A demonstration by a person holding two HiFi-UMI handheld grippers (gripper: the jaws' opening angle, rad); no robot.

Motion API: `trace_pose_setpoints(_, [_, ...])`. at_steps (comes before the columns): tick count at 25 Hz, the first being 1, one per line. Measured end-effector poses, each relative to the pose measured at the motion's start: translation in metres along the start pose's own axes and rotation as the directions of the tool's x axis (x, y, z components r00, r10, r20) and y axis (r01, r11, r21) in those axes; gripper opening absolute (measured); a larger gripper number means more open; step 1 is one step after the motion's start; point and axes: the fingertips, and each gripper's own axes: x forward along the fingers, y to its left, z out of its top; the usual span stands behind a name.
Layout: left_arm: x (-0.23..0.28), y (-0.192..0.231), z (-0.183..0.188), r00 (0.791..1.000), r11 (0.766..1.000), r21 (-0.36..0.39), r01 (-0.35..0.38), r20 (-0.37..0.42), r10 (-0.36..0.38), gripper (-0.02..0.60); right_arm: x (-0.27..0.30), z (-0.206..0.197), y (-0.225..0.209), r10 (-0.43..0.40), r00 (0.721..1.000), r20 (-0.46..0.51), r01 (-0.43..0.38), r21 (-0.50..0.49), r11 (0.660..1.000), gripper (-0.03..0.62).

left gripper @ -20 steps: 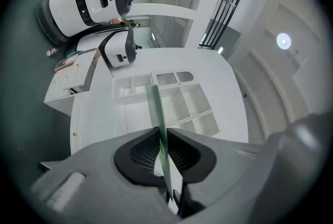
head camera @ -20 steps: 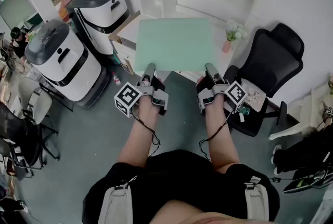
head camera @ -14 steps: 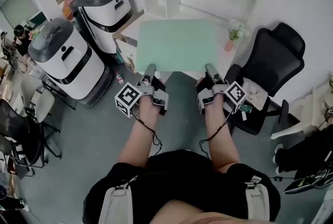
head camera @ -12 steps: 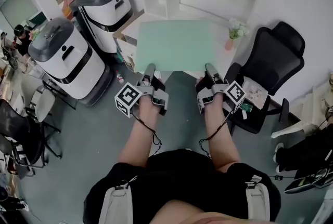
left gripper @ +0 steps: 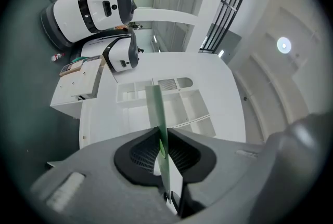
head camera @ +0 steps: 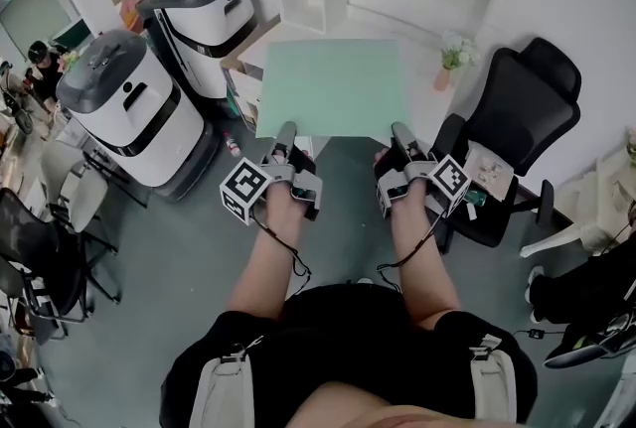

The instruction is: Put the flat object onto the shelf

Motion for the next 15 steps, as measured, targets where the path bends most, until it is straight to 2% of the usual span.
trace_pose_setpoints(8, [-0.012,0.008,0.005,0.999,1.0,-0.004,0.015,-0.028,-0.015,0.041,-0.008,-0.014,-0.003,0.004,0.999,0.036,-0.004,0.003,1.0,0.048])
trace_pose_setpoints(15, [0.014,0.014,0.016,0.998,1.0,0.001,0.03,-0.051,-0.03,0.041,0.016,-0.007,-0.007,0.031,0.998,0.055,-0.031,-0.001,1.0,0.046])
